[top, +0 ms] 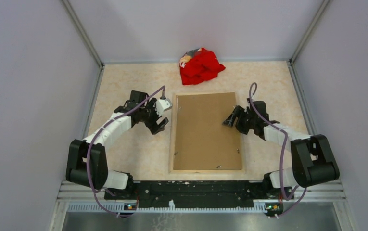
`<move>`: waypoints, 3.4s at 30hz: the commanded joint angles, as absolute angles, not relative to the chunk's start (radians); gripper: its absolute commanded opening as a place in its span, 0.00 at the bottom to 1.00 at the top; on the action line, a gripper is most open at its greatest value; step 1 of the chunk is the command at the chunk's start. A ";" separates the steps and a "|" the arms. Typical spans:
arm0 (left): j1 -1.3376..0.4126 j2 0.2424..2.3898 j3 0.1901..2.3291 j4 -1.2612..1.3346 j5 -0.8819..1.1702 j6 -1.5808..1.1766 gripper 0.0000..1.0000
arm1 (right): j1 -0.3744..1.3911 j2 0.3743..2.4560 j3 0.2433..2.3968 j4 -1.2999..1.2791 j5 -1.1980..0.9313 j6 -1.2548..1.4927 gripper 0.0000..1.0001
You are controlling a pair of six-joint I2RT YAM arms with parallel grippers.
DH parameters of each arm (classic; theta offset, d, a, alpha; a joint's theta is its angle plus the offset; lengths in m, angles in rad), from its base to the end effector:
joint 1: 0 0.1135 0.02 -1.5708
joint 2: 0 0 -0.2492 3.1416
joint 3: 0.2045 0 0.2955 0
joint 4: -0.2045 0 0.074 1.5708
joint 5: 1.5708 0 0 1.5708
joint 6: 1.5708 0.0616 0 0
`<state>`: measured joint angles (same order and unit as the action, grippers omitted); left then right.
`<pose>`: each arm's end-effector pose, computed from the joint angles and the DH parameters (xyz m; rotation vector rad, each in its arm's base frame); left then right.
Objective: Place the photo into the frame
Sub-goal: Turn over the photo frame item on the photo frame.
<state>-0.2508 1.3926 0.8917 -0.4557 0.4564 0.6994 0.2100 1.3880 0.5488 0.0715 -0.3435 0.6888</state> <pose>0.3158 -0.1089 0.1668 1.2668 2.0726 -0.3777 0.2965 0.0844 0.0917 0.4029 2.4066 0.8291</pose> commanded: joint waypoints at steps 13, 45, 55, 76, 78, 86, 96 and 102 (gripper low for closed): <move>-0.256 1.407 0.875 -0.405 0.487 0.683 0.91 | 0.409 1.458 0.802 -0.203 -0.074 0.519 0.74; -0.256 1.385 0.870 -0.431 0.486 0.706 0.91 | 0.629 1.556 1.091 -0.562 0.295 0.473 0.99; -0.256 1.376 0.881 -0.444 0.474 0.715 0.91 | 0.629 1.515 1.097 -0.579 0.275 0.478 0.99; -0.255 1.526 0.980 -0.495 0.552 0.609 0.83 | 0.611 1.421 1.048 -0.318 0.070 0.504 0.36; -0.255 1.561 1.000 -0.509 0.585 0.603 0.77 | 0.623 1.412 1.008 -0.243 0.014 0.543 0.12; -0.246 1.612 0.982 -0.522 0.644 0.633 0.60 | 0.789 1.387 0.735 0.131 -0.074 0.759 0.00; -0.244 1.668 0.982 -0.526 0.671 0.653 0.35 | 0.993 1.510 0.656 0.426 0.002 0.803 0.00; -0.244 1.688 0.989 -0.523 0.677 0.646 0.32 | 1.066 1.611 0.728 0.442 0.002 0.758 0.00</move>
